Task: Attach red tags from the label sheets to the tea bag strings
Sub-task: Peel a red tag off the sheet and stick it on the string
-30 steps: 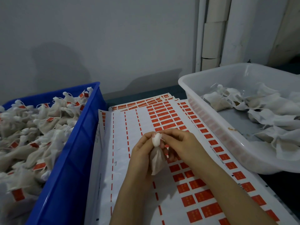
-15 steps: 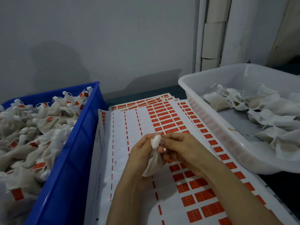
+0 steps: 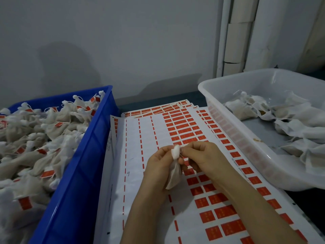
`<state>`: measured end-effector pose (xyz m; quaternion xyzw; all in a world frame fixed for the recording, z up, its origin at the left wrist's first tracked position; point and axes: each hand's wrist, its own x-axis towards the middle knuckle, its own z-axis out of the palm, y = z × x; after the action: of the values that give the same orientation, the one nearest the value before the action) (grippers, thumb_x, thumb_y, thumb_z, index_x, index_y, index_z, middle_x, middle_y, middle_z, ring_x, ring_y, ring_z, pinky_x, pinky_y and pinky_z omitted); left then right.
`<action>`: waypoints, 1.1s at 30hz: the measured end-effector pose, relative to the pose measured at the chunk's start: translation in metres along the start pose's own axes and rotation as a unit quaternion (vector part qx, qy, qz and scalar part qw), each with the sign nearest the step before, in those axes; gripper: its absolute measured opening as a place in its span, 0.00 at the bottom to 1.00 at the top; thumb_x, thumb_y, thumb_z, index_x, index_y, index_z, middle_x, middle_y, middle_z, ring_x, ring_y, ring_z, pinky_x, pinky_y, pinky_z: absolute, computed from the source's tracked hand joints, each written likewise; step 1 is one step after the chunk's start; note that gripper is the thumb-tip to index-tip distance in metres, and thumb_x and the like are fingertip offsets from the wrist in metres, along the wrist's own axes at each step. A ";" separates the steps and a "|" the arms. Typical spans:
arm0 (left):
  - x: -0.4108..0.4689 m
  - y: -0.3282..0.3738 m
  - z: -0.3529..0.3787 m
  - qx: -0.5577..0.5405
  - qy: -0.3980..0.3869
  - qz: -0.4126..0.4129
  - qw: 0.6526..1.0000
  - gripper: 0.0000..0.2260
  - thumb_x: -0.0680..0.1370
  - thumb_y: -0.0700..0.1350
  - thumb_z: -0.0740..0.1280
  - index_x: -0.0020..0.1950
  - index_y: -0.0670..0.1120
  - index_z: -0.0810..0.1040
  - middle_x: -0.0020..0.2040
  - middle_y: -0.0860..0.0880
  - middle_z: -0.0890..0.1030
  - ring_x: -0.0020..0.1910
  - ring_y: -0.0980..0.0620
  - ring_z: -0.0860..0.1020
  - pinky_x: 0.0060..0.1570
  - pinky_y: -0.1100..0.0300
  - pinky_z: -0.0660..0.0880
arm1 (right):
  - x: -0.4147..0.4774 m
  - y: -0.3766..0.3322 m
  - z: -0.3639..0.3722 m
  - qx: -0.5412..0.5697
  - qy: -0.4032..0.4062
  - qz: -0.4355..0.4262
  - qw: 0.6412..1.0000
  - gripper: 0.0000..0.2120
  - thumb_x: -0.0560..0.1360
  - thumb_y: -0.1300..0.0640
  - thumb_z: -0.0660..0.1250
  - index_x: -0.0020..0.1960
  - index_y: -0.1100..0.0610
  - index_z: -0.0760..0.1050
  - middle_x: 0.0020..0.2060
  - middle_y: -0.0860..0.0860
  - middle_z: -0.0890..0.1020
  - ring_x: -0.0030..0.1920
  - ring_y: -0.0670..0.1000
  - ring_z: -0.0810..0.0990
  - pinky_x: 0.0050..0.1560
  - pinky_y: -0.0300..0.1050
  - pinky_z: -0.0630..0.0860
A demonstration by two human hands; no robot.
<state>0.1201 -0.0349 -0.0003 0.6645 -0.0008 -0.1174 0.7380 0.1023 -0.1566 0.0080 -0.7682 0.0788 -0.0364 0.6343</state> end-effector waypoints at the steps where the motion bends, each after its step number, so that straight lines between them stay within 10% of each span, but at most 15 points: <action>1: -0.001 0.000 0.001 0.011 0.007 0.004 1.000 0.06 0.75 0.53 0.66 0.47 0.53 0.80 0.42 0.54 0.84 0.48 0.49 0.80 0.46 0.55 0.79 | 0.000 0.001 0.000 -0.009 0.008 0.000 1.000 0.09 0.74 0.52 0.66 0.36 0.51 0.78 0.27 0.43 0.78 0.26 0.40 0.75 0.29 0.27 0.68; 6: -0.007 0.008 0.004 0.014 -0.025 0.004 1.000 0.15 0.66 0.66 0.56 0.44 0.60 0.74 0.34 0.65 0.81 0.36 0.60 0.79 0.31 0.70 0.75 | 0.002 0.002 0.003 0.007 0.023 0.022 0.999 0.11 0.76 0.51 0.63 0.36 0.51 0.76 0.27 0.42 0.78 0.28 0.41 0.76 0.28 0.27 0.69; 9: -0.010 0.007 0.008 0.031 -0.057 0.041 0.997 0.25 0.59 0.71 0.61 0.50 0.61 0.74 0.46 0.62 0.81 0.45 0.56 0.81 0.38 0.68 0.77 | 0.002 0.000 0.003 0.045 0.023 0.044 0.998 0.10 0.76 0.50 0.63 0.38 0.51 0.76 0.30 0.47 0.80 0.33 0.46 0.78 0.36 0.34 0.76; 15: -0.007 0.006 0.005 0.014 0.006 0.073 0.997 0.13 0.70 0.58 0.68 0.50 0.54 0.80 0.42 0.61 0.83 0.43 0.65 0.80 0.31 0.75 0.73 | -0.001 -0.006 0.003 0.171 -0.009 0.069 0.983 0.07 0.74 0.54 0.66 0.44 0.58 0.79 0.34 0.54 0.80 0.35 0.50 0.76 0.42 0.44 0.75; 26: -0.004 0.005 0.003 -0.062 0.001 0.068 0.996 0.24 0.62 0.63 0.68 0.51 0.50 0.82 0.48 0.54 0.84 0.51 0.53 0.81 0.49 0.61 0.77 | -0.001 -0.008 -0.005 0.483 -0.139 0.073 0.861 0.06 0.70 0.57 0.65 0.36 0.56 0.76 0.31 0.51 0.72 0.30 0.47 0.68 0.48 0.45 0.75; 29: -0.003 0.005 0.003 -0.045 0.005 0.066 0.997 0.20 0.64 0.60 0.67 0.50 0.51 0.81 0.43 0.56 0.84 0.47 0.55 0.81 0.41 0.67 0.76 | 0.001 -0.006 -0.008 0.451 -0.116 0.058 0.883 0.07 0.70 0.54 0.67 0.40 0.58 0.79 0.34 0.53 0.77 0.30 0.47 0.74 0.37 0.42 0.77; 33: -0.007 0.004 0.005 -0.019 -0.007 0.058 0.998 0.22 0.62 0.59 0.70 0.52 0.51 0.82 0.46 0.55 0.84 0.48 0.54 0.81 0.38 0.68 0.75 | 0.001 -0.003 -0.011 0.395 -0.107 0.039 0.911 0.15 0.73 0.53 0.63 0.56 0.59 0.76 0.50 0.57 0.83 0.50 0.55 0.82 0.50 0.50 0.79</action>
<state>0.1131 -0.0381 0.0054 0.6487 -0.0426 -0.0790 0.7558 0.1020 -0.1665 0.0130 -0.4503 0.0191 0.0424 0.8916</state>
